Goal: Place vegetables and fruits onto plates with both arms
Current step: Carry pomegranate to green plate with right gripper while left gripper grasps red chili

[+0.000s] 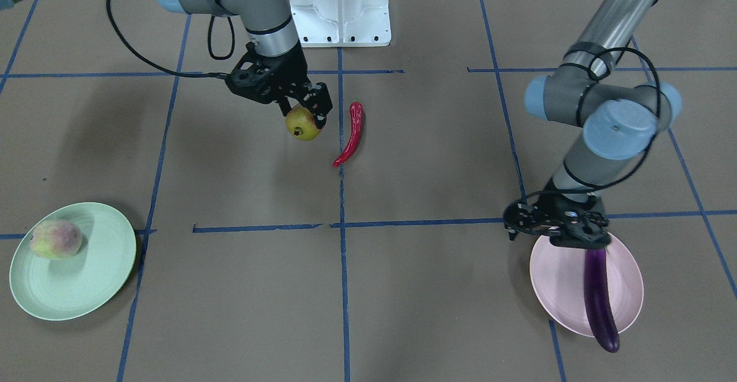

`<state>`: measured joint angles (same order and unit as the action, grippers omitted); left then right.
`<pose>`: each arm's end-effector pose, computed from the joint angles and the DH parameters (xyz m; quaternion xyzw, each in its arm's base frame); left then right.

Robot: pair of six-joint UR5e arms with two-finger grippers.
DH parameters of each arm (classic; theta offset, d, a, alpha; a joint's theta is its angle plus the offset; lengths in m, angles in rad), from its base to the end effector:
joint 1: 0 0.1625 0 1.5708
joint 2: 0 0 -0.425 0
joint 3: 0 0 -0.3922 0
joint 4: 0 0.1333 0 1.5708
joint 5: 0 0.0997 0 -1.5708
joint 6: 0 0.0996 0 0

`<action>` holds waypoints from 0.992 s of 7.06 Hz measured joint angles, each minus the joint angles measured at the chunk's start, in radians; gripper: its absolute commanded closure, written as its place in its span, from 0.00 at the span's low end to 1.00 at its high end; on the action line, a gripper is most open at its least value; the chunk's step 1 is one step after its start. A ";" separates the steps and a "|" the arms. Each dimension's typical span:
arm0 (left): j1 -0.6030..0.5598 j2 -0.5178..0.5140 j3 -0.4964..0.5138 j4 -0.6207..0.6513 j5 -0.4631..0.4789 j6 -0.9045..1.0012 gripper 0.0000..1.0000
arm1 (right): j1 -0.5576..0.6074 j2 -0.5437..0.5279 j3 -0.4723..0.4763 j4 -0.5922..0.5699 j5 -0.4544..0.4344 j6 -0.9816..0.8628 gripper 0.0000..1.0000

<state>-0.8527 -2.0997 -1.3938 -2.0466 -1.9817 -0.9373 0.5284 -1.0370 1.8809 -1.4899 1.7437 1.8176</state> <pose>0.4015 -0.6017 0.3826 0.1288 0.4163 -0.0165 0.8999 -0.4728 -0.4105 0.2148 -0.0141 -0.4509 0.3014 0.8401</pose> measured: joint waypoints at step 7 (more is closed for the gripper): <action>0.464 -0.133 -0.244 0.261 0.339 -0.387 0.00 | 0.444 -0.093 -0.331 0.011 0.019 -0.620 0.95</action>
<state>-0.3886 -2.2332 -1.6383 -1.7859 -1.6425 -1.3243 0.9728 -1.1299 1.5500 -1.4792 1.7629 1.1980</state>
